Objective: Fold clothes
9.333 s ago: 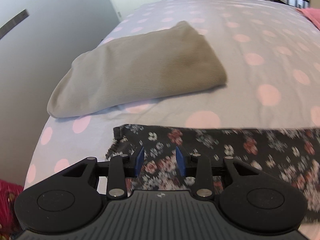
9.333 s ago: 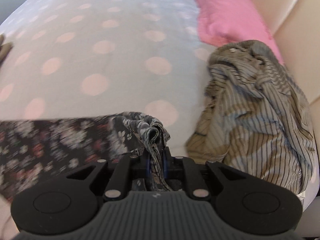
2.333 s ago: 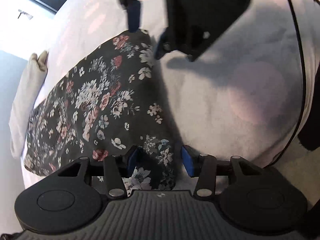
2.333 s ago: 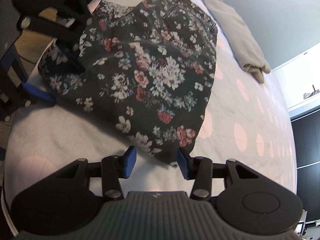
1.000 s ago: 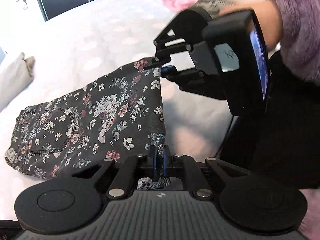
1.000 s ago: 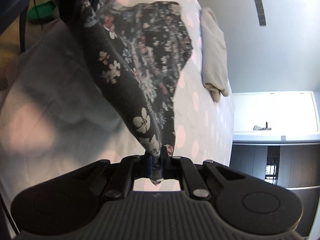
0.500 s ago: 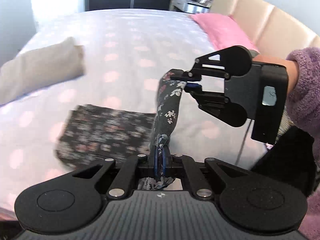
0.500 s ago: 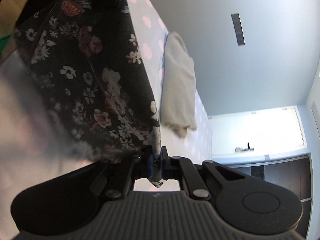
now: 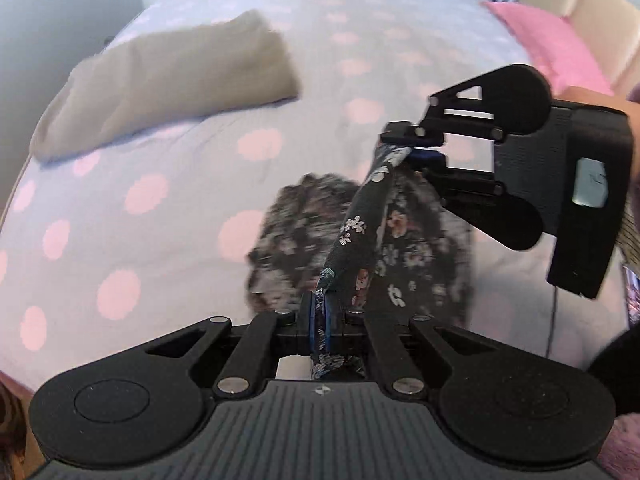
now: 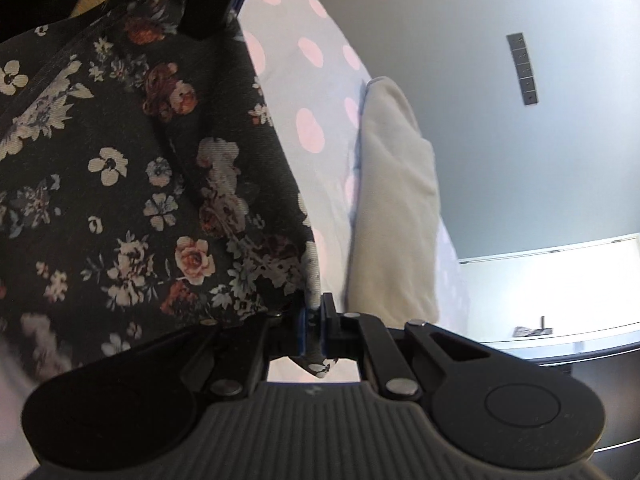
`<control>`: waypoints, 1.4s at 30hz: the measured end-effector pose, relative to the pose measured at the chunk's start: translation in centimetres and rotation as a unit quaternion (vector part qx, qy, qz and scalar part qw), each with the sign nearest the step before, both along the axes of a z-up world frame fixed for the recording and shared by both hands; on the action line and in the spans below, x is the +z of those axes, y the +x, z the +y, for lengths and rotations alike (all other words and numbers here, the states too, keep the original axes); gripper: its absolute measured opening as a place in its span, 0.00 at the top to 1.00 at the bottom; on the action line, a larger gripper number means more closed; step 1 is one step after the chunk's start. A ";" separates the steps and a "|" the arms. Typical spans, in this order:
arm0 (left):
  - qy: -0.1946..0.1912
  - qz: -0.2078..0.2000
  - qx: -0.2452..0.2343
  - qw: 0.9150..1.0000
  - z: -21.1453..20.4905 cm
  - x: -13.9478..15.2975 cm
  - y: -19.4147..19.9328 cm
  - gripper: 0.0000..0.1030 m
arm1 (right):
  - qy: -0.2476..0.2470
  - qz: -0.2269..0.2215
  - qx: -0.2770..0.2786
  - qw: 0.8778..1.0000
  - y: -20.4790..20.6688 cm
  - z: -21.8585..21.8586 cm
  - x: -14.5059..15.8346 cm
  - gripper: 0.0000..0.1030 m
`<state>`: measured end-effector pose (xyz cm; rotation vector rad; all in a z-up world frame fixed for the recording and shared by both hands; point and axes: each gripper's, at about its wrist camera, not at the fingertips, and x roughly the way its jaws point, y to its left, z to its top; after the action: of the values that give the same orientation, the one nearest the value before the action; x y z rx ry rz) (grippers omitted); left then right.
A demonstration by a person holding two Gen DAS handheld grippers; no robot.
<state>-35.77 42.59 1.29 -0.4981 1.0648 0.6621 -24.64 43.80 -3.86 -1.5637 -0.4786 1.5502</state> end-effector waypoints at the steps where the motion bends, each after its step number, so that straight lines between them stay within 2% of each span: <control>1: -0.003 0.008 0.008 1.000 0.8 -0.9 -0.3 0.98 | -0.003 0.002 0.000 1.000 -0.2 0.9 -0.6 0.93; 7: -0.047 0.038 0.055 0.997 5.3 -6.5 -1.5 0.98 | -0.033 0.014 -0.006 0.999 -1.4 5.8 -4.2 0.93; 10: -0.062 0.041 0.065 0.995 6.6 -8.4 -1.7 0.98 | -0.047 0.023 -0.015 0.999 -1.5 6.9 -6.1 0.93; 13: -0.072 0.041 0.072 0.994 7.4 -9.0 -2.0 0.96 | -0.048 0.043 -0.030 0.997 -1.6 7.2 -6.7 0.92; 15: -0.077 0.043 0.075 0.993 7.6 -9.3 -2.3 0.95 | -0.040 0.055 -0.039 0.997 -1.6 7.4 -6.7 0.87; 17: -0.080 0.045 0.085 0.992 7.6 -9.4 -2.7 0.92 | -0.027 0.064 -0.051 0.996 -1.5 7.6 -6.5 0.77; 20: -0.081 0.038 0.115 0.989 7.6 -8.9 -3.9 0.90 | -0.006 0.092 -0.082 0.992 -0.6 6.9 -5.0 0.73; 22: -0.071 0.029 0.131 0.988 7.3 -8.1 -4.7 0.90 | 0.005 0.112 -0.108 0.988 0.2 6.9 -4.1 0.68; 25: -0.046 0.014 0.149 0.988 6.6 -6.7 -5.4 0.90 | 0.028 0.121 -0.151 0.981 1.3 5.6 -3.2 0.66; 28: -0.013 -0.004 0.140 0.990 5.6 -5.4 -4.6 0.90 | 0.035 0.167 -0.203 0.964 2.8 3.6 -1.9 0.66; 31: 0.008 -0.027 0.112 0.993 4.6 -4.6 -2.9 0.90 | 0.032 0.237 -0.261 0.935 4.2 0.9 -0.7 0.66; 33: 0.028 -0.037 0.090 0.995 4.1 -4.3 -1.4 0.90 | 0.035 0.287 -0.303 0.908 5.0 -1.4 -0.2 0.66; 36: 0.058 -0.043 0.052 0.996 3.4 -4.3 1.1 0.90 | 0.044 0.385 -0.366 0.846 6.3 -5.0 0.5 0.68; 39: 0.085 -0.039 0.018 0.995 3.0 -4.9 3.1 0.90 | 0.050 0.478 -0.428 0.765 7.3 -6.8 0.0 0.77; 42: 0.079 -0.039 0.010 0.996 3.5 -6.2 4.5 0.90 | 0.047 0.533 -0.461 0.708 7.6 -7.9 -1.2 0.78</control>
<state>-31.25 46.06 -4.93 -0.3945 0.9255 0.7330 -17.04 35.85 -5.06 -0.3996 0.7790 1.2513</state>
